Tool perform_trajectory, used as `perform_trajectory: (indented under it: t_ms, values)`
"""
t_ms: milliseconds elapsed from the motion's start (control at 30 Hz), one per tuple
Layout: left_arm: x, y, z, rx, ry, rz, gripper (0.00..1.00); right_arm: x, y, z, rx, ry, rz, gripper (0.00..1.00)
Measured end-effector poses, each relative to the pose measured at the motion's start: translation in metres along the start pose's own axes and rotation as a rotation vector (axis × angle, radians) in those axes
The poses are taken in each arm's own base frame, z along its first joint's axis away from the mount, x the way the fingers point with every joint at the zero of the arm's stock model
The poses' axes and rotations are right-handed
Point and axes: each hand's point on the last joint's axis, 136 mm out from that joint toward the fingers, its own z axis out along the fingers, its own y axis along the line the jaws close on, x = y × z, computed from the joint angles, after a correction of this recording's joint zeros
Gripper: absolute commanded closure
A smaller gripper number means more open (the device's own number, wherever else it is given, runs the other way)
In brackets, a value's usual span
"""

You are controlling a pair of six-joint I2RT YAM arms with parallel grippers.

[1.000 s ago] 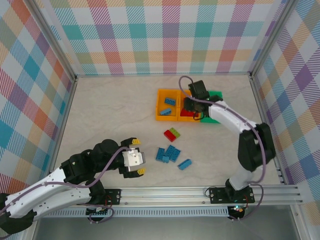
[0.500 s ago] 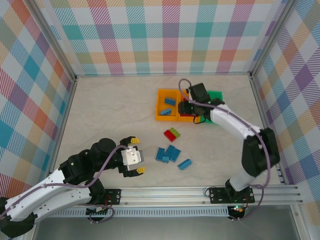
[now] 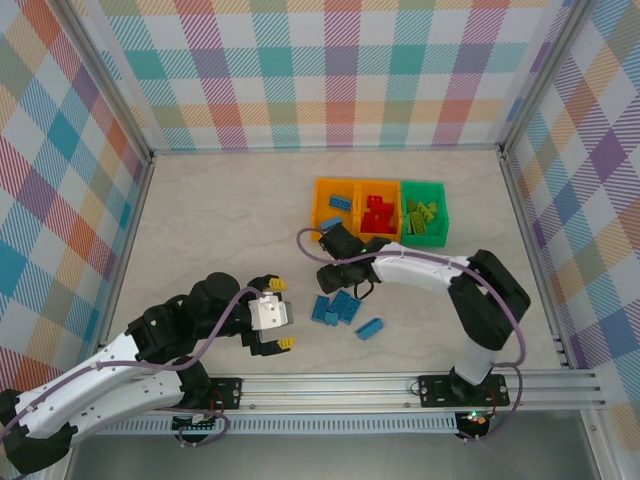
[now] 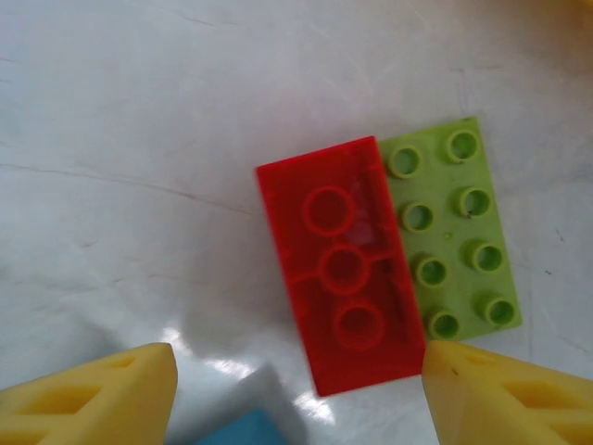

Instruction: Sort the legos into containers by color

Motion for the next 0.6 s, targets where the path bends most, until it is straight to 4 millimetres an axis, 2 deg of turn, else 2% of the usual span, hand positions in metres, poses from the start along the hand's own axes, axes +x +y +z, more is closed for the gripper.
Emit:
perform_trajectory:
  t_ms: [100,267,600]
  values:
    - [0.000,0.000,0.000,0.000,0.001,0.000,0.00,-0.007,-0.003,0.005,0.030,-0.005,-0.017,0.28]
    - [0.002,-0.001,0.001,0.003,0.006,-0.001,0.00,-0.014,-0.002,0.006,0.032,-0.025,-0.018,0.38]
    - [0.004,-0.002,0.002,0.005,0.010,-0.002,0.00,-0.012,0.002,0.018,0.018,-0.010,-0.019,0.44]
